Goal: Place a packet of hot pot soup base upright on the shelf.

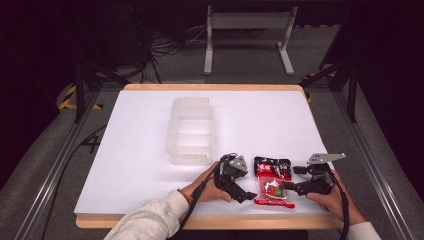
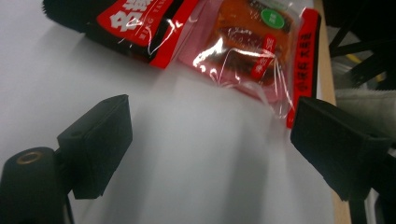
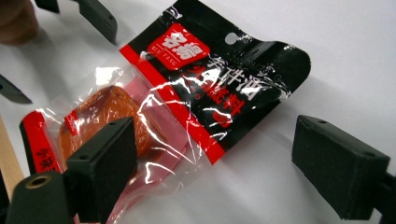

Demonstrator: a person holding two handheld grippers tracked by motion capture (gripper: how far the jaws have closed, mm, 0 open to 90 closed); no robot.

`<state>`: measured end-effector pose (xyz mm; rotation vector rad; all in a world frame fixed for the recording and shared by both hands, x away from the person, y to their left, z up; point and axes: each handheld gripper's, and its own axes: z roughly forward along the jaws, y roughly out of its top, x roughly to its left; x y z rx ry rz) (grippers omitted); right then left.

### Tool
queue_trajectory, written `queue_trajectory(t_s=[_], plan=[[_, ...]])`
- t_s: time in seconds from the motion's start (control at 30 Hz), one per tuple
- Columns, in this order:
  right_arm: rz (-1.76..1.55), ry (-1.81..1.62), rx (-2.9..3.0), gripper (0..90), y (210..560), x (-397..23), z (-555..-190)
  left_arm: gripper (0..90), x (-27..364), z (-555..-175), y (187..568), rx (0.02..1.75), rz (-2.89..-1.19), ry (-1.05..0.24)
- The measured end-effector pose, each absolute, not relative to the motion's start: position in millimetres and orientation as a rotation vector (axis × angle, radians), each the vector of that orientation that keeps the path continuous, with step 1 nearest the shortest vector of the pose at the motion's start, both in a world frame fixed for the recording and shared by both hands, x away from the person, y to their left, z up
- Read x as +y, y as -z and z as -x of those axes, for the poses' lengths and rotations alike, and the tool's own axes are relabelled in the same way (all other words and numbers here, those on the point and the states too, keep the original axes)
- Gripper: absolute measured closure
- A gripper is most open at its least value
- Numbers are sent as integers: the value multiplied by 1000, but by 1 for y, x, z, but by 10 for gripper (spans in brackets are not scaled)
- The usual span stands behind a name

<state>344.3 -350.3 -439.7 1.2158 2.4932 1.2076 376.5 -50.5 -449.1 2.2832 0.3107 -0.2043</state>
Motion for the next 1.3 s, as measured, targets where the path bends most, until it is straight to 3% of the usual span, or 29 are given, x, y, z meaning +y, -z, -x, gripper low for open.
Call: queue_trajectory(t_s=[0.17,0.3,0.63,0.87,0.93,1.17,1.3], plan=[[-1225,-1260,2498,161,441,-348,-346,134,-60,-382,450,339,-2246,261],[-1195,-1281,2526,226,440,-341,-344,155,-65,-385,451,351,-2230,278],[-1144,-1385,2456,671,428,-345,-335,265,-63,-387,444,386,-2172,253],[-1077,-1408,2422,869,415,-342,-325,552,-49,-386,429,374,-2103,196],[-1041,-1417,2406,878,409,-340,-321,652,-45,-385,422,369,-2078,164],[-949,-1445,2334,894,392,-330,-309,864,-31,-379,405,343,-2060,46],[-907,-1474,2290,899,384,-324,-305,895,-22,-376,395,329,-2054,-14]])
